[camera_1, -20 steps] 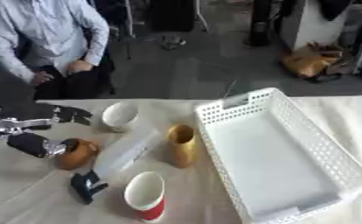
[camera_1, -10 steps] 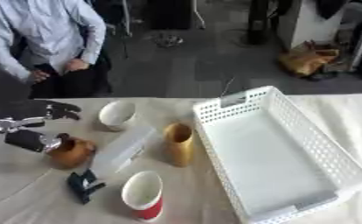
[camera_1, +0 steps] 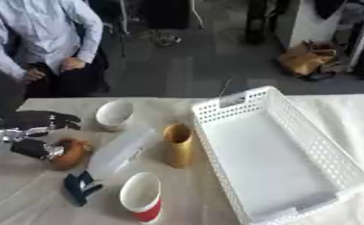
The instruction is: Pick up objects on the table and place them in the box.
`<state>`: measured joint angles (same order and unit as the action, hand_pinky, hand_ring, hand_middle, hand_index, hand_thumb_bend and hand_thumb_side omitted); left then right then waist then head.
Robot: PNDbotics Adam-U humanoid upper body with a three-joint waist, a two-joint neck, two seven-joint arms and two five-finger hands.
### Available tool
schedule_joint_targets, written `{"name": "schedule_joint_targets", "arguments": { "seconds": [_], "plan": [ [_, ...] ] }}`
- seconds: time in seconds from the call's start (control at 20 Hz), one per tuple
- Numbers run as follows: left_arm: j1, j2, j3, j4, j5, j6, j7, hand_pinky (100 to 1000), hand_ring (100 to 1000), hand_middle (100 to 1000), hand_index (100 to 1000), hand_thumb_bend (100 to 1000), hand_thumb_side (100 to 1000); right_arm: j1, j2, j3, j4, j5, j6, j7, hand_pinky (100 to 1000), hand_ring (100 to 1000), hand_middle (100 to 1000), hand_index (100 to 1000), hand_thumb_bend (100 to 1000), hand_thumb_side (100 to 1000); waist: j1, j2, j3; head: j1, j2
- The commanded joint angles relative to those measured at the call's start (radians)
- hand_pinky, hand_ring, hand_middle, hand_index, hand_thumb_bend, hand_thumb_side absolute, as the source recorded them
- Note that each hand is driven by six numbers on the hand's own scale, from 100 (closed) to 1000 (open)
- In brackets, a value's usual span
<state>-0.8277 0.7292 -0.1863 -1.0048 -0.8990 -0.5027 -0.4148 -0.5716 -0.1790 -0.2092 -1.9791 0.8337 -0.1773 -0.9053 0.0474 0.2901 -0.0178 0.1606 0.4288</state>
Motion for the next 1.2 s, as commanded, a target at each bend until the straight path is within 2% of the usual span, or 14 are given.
{"name": "schedule_joint_targets", "arguments": {
  "seconds": [0.05, 0.15, 0.35, 0.4, 0.7, 0.8, 1.15, 1.2],
  "plan": [
    [-0.029, 0.011, 0.009, 0.015, -0.011, -0.007, -0.008, 1000, 1000, 1000, 1000, 176, 956, -0.015, -0.005, -0.005, -0.021, -0.006, -0.002, -0.002, 698, 781, 747, 654, 100, 1000, -0.001, -0.017, 0.001, 0.004, -0.008],
    [-0.033, 0.002, 0.011, 0.03, -0.023, -0.007, -0.007, 1000, 1000, 1000, 1000, 181, 1000, -0.016, -0.004, -0.005, -0.021, -0.007, -0.004, -0.002, 698, 782, 747, 653, 100, 1000, -0.002, -0.016, 0.0, 0.005, -0.011],
    [-0.037, -0.016, 0.019, 0.066, -0.046, 0.002, -0.008, 1000, 1000, 1000, 1000, 197, 1000, -0.015, -0.003, -0.008, -0.021, -0.012, -0.004, -0.002, 698, 781, 744, 652, 100, 1000, -0.004, -0.012, -0.006, 0.007, -0.014],
    [-0.037, -0.02, 0.021, 0.074, -0.052, 0.005, -0.006, 1000, 1000, 1000, 1000, 225, 1000, -0.015, -0.003, -0.008, -0.021, -0.013, -0.004, -0.002, 698, 781, 744, 651, 100, 1000, -0.004, -0.011, -0.006, 0.007, -0.014],
    [-0.042, -0.036, 0.033, 0.108, -0.095, 0.013, 0.018, 1000, 1000, 1000, 1000, 210, 1000, -0.015, -0.001, -0.01, -0.021, -0.019, -0.007, -0.002, 698, 781, 742, 649, 100, 1000, -0.005, -0.008, -0.006, 0.008, -0.015],
    [-0.044, -0.039, 0.037, 0.117, -0.112, 0.017, 0.03, 1000, 1000, 1000, 1000, 240, 1000, -0.015, -0.001, -0.011, -0.021, -0.021, -0.007, -0.002, 698, 781, 742, 649, 100, 1000, -0.006, -0.007, -0.007, 0.009, -0.016],
    [-0.043, -0.044, 0.052, 0.149, -0.169, 0.03, 0.075, 1000, 1000, 1000, 1000, 226, 989, -0.016, -0.001, -0.013, -0.021, -0.025, -0.007, -0.002, 698, 780, 740, 647, 100, 1000, -0.009, -0.003, -0.011, 0.012, -0.023],
    [-0.043, -0.045, 0.056, 0.153, -0.172, 0.032, 0.081, 1000, 1000, 1000, 1000, 190, 977, -0.016, -0.001, -0.013, -0.021, -0.026, -0.006, -0.002, 698, 781, 740, 646, 100, 1000, -0.01, -0.002, -0.012, 0.012, -0.024]
  ]
}}
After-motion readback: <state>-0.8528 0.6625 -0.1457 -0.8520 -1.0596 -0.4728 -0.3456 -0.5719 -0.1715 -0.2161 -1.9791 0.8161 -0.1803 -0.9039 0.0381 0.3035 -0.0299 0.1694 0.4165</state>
